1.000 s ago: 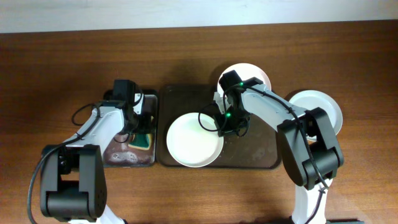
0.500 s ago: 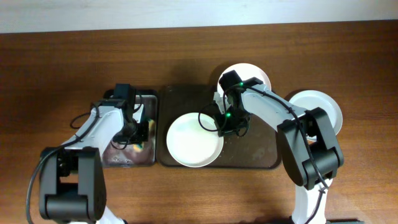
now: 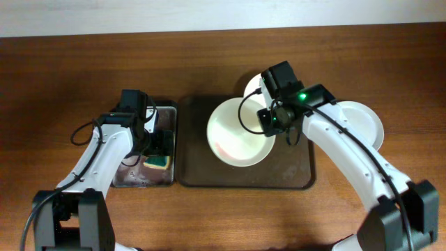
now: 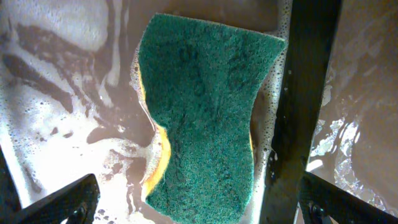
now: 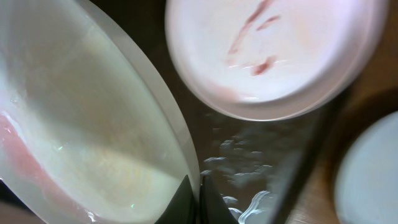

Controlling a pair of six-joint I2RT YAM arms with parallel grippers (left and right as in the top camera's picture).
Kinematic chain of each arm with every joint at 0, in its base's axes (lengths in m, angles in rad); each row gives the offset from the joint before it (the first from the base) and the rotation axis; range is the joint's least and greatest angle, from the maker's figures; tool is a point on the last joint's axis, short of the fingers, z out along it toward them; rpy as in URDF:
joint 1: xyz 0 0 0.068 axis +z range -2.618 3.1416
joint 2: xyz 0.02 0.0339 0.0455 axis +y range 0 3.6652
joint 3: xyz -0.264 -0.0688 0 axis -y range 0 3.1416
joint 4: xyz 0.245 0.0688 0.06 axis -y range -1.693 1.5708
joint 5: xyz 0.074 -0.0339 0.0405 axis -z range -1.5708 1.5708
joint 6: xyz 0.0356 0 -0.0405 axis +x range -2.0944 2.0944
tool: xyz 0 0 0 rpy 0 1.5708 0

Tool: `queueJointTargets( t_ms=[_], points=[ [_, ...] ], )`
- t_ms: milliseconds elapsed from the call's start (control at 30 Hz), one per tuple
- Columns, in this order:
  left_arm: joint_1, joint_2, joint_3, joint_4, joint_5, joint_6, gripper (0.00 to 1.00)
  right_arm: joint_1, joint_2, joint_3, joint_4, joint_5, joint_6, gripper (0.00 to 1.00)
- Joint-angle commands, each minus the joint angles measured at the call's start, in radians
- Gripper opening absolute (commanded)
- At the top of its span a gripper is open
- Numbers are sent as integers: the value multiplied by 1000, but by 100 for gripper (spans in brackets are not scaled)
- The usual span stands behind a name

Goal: Clean dirty plates on tray and stack at the side
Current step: 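Lift the plate with the right gripper and stack it on the cleaned plate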

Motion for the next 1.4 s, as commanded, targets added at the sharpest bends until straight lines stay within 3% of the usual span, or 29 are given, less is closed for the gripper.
queueJointTargets(
  t_ms=[0, 200, 367, 567, 667, 833, 1033, 1233, 1367],
  points=[
    [2, -15, 14, 2, 0, -11, 100, 85, -67, -3, -4, 267, 40, 4],
    [2, -15, 14, 2, 0, -11, 99, 349, -75, -3, 11, 724, 144, 4],
    [2, -15, 14, 2, 1, -11, 99, 486, -75, -3, 27, 966, 161, 4],
    [2, -15, 14, 2, 1, -11, 99, 496, -75, -3, 48, 1019, 162, 4],
    [2, -15, 14, 2, 0, -11, 99, 473, -75, -3, 47, 941, 274, 4],
    [2, -15, 14, -3, 1, -11, 99, 169, -75, -3, 47, 376, 430, 4],
    [2, -15, 14, -2, 0, -11, 99, -316, -74, -4, 20, -43, 422, 4],
    [2, -15, 14, -2, 1, -11, 99, -713, -7, -23, -59, -66, 418, 4],
    [2, -15, 14, -2, 1, -11, 99, -851, 67, -64, -51, -68, 395, 4]
  ],
)
